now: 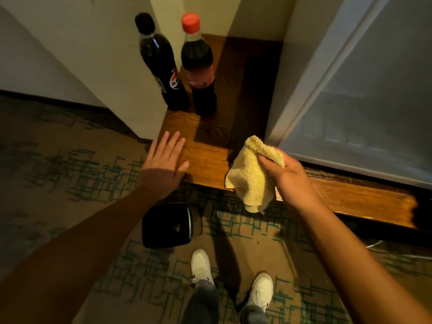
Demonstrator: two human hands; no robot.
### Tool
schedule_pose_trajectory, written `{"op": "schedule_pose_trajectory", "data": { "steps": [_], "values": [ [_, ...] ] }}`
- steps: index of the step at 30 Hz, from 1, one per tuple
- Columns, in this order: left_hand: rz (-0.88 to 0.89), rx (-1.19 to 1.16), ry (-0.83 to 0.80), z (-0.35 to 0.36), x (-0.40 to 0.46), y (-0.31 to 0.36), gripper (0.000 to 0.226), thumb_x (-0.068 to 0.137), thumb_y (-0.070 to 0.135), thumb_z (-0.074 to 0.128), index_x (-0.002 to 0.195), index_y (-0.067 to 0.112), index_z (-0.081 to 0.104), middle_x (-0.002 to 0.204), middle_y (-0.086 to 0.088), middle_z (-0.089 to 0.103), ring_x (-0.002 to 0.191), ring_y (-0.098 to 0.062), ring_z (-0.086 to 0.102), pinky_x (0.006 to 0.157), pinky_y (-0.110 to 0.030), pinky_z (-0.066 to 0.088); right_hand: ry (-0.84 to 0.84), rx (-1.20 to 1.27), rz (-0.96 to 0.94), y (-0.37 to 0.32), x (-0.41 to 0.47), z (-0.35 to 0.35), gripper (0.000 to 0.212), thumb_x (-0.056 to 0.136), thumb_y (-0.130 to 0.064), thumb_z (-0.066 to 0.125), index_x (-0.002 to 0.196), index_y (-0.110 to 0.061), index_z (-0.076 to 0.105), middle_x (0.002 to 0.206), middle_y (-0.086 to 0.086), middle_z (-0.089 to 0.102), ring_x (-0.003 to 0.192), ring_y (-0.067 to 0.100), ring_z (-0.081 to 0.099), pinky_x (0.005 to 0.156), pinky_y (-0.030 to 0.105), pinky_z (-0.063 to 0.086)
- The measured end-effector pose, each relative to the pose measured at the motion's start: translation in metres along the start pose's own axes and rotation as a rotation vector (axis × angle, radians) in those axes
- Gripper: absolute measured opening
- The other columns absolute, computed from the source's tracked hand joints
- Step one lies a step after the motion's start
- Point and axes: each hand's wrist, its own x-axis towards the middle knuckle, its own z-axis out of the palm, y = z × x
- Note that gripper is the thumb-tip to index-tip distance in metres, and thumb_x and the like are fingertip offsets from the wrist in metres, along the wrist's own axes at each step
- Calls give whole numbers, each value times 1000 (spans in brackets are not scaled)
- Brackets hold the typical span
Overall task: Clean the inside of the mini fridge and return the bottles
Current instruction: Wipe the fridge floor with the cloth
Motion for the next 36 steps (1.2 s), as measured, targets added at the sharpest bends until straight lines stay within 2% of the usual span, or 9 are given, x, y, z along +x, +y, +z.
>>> {"op": "schedule_pose_trajectory", "data": {
  "steps": [9, 12, 17, 20, 22, 25, 28, 33, 36],
  "values": [
    [184, 30, -28, -5, 17, -30, 85, 96, 68, 33, 159, 12, 17, 169, -9, 6, 156, -26, -1, 126, -50, 9, 8, 116, 37, -13, 27, 49, 17, 97, -16, 57, 108, -21, 70, 102, 1, 76, 95, 16, 72, 82, 29, 58],
    [173, 11, 0, -3, 18, -29, 86, 95, 67, 37, 158, 12, 20, 168, -9, 10, 156, -26, 2, 125, -50, 11, 96, -84, 62, -2, 39, 58, 21, 96, -16, 61, 115, -22, 67, 107, 1, 73, 103, 23, 68, 91, 40, 55],
    [175, -15, 18, -3, 19, -31, 86, 94, 69, 34, 158, 13, 22, 168, -7, 11, 156, -25, 4, 125, -50, 11, 232, -378, 71, 23, 38, 73, 63, 91, -18, 66, 147, -24, 36, 136, -1, 56, 123, 19, 54, 106, 47, 46],
    [177, -16, 25, 0, 20, -32, 86, 94, 70, 31, 158, 14, 21, 168, -6, 9, 156, -24, 2, 126, -49, 8, 360, -678, -81, 28, 23, 83, 79, 84, -26, 71, 151, -20, 29, 150, 5, 39, 137, 23, 39, 114, 48, 37],
    [173, -19, 38, 1, 20, -33, 86, 94, 71, 31, 158, 14, 20, 168, -6, 8, 156, -24, 1, 126, -49, 7, 430, -916, -251, 24, 11, 91, 75, 83, -29, 70, 149, -15, 36, 154, 9, 33, 143, 26, 30, 117, 46, 30],
    [174, -27, 50, 2, 19, -33, 86, 94, 70, 32, 158, 15, 21, 168, -7, 10, 156, -25, 3, 126, -49, 9, 282, -958, -438, 17, 2, 114, 50, 84, -23, 67, 132, -18, 56, 144, 6, 46, 135, 21, 39, 111, 36, 37],
    [175, -47, 51, 2, 19, -34, 86, 93, 70, 33, 158, 14, 22, 168, -8, 11, 156, -27, 5, 125, -50, 11, 201, -1017, -390, 19, 19, 124, 31, 85, -22, 63, 117, -19, 65, 119, 3, 59, 114, 21, 51, 92, 36, 49],
    [180, -55, 44, 0, 20, -34, 86, 93, 70, 34, 157, 14, 22, 168, -8, 10, 156, -26, 5, 125, -50, 10, 295, -1269, -102, 34, 48, 118, 52, 83, -53, 61, 120, -15, 57, 117, 8, 57, 106, 29, 54, 83, 44, 50],
    [176, -40, 28, -2, 20, -35, 87, 93, 71, 33, 158, 15, 20, 168, -7, 7, 156, -25, 2, 126, -49, 7, 305, -1294, -76, 35, 51, 119, 47, 82, -48, 66, 116, -16, 58, 113, 7, 59, 103, 29, 57, 80, 43, 51]
  ]
}}
